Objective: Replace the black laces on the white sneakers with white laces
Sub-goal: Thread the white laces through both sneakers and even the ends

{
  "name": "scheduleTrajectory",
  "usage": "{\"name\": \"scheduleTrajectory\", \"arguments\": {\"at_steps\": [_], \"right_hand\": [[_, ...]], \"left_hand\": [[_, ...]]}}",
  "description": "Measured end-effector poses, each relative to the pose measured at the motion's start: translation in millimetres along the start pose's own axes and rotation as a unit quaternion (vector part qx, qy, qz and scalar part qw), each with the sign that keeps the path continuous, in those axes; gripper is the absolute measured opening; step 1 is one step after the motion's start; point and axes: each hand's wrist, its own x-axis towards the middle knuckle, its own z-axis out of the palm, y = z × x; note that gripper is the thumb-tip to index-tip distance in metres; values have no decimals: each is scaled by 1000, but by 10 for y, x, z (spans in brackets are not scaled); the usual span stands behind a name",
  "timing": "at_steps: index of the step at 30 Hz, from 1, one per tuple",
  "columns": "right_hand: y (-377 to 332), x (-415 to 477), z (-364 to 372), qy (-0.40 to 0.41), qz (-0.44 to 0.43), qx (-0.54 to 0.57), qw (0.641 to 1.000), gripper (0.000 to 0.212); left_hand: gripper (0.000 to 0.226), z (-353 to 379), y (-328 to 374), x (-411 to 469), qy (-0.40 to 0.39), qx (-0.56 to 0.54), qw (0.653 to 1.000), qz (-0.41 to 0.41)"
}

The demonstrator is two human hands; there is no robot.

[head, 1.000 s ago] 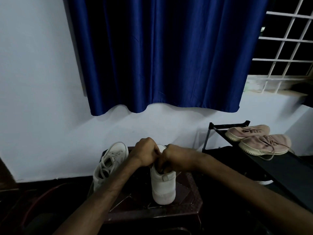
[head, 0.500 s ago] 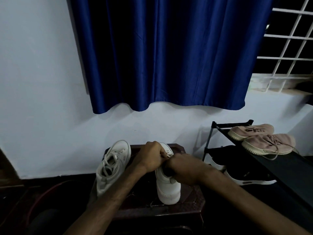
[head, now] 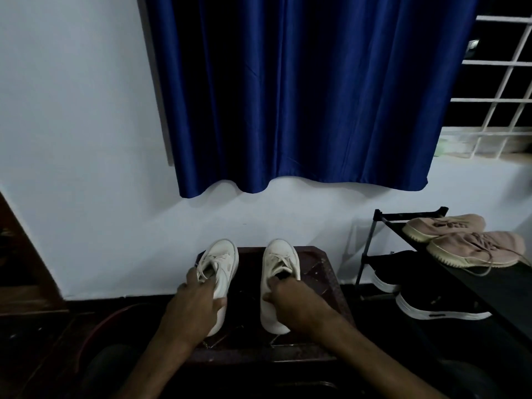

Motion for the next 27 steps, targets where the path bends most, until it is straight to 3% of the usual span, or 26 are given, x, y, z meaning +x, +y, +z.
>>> {"name": "scheduleTrajectory", "arguments": {"at_steps": [3, 8, 14, 17, 21, 24, 27], "right_hand": [[-161, 50, 36, 12, -21, -12, 1000, 25], [-320, -22, -2, -12, -10, -21, 1000, 34], [-348, -208, -69, -7, -5, -49, 999, 32], [-403, -315, -68, 11, 22, -61, 998, 41], [-468, -369, 142, 106, 24, -52, 993, 40], [-467, -323, 258, 122, 28, -50, 991, 52], [-431, -277, 367, 140, 20, -81, 987, 52]], "left_hand": [[37, 114, 39, 12, 52, -39, 997, 36], [70, 137, 193, -10, 50, -88, 991, 84], [27, 122, 120, -90, 41, -145, 983, 103], [36, 243, 109, -180, 72, -164, 977, 119], [37, 492, 45, -223, 125, -90, 977, 145], [36, 675, -49, -195, 128, -21, 974, 187], [33, 623, -25, -215, 199, -21, 958, 206]]}}
